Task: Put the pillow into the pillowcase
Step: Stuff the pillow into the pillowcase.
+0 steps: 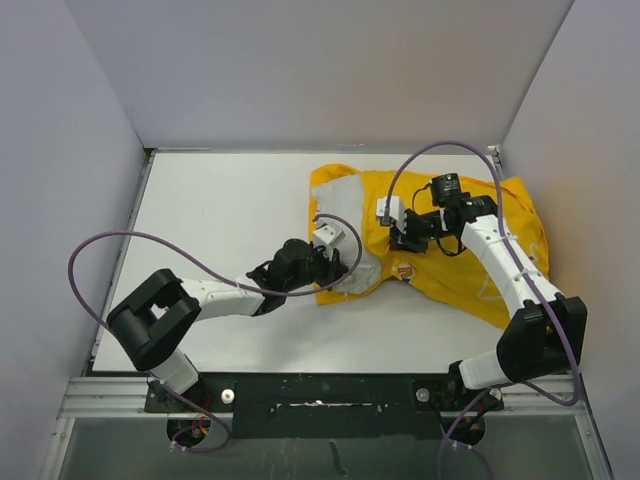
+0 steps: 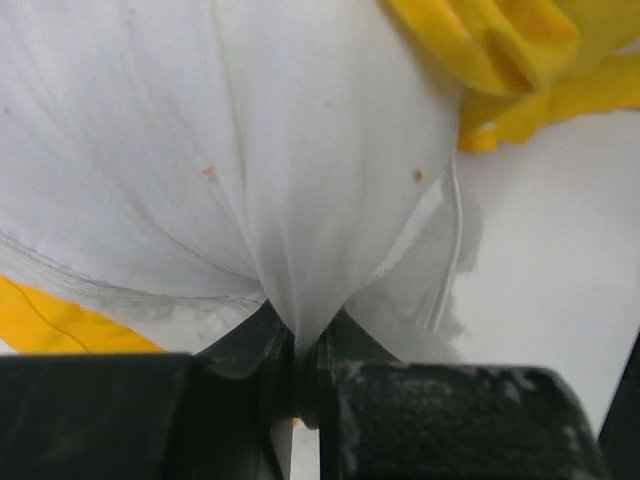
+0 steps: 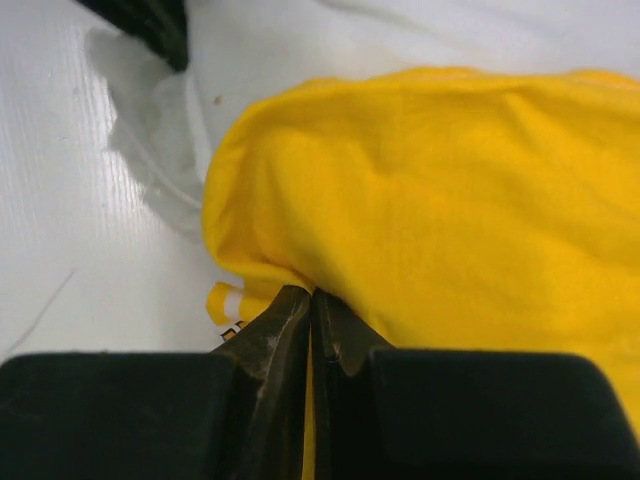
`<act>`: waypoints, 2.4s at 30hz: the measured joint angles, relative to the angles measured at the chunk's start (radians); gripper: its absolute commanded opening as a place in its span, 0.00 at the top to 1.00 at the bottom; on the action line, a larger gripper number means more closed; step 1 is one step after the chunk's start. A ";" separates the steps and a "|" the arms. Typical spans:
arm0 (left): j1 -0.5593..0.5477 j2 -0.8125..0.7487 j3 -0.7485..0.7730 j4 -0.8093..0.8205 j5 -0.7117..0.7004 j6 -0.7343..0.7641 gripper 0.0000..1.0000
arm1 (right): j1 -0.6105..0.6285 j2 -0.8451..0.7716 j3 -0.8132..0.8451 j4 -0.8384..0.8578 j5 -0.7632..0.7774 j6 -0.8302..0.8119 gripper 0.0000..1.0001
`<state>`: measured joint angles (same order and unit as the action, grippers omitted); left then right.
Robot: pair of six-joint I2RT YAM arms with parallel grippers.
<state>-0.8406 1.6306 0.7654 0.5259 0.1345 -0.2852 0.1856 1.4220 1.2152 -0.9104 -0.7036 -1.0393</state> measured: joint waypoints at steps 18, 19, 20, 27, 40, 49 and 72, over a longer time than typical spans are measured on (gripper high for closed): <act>-0.253 -0.025 -0.010 0.004 -0.094 -0.114 1.00 | 0.027 -0.001 -0.033 -0.059 -0.077 -0.035 0.98; -0.230 -0.020 -0.010 0.004 -0.088 -0.134 1.00 | 0.000 -0.028 -0.062 -0.055 -0.101 -0.046 0.97; -0.207 -0.016 -0.010 0.007 -0.085 -0.153 1.00 | -0.025 -0.055 -0.093 -0.048 -0.123 -0.056 0.97; -0.120 0.051 0.044 0.010 -0.098 -0.225 1.00 | -0.094 -0.166 -0.230 0.001 -0.106 -0.018 0.46; -0.118 0.119 0.074 0.047 -0.073 -0.259 1.00 | 0.038 -0.341 -0.378 0.195 -0.146 0.082 0.56; -0.118 0.119 0.074 0.055 -0.069 -0.266 1.00 | 0.043 -0.288 -0.415 0.454 0.069 0.285 0.53; -0.103 0.117 0.096 0.009 -0.289 -0.340 1.00 | 0.037 -0.143 -0.302 -0.021 -0.071 -0.276 0.96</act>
<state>-0.9432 1.7481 0.8612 0.5350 -0.1547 -0.6254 0.2222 1.2785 0.9134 -0.9310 -0.7750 -1.3155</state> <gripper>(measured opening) 0.040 0.057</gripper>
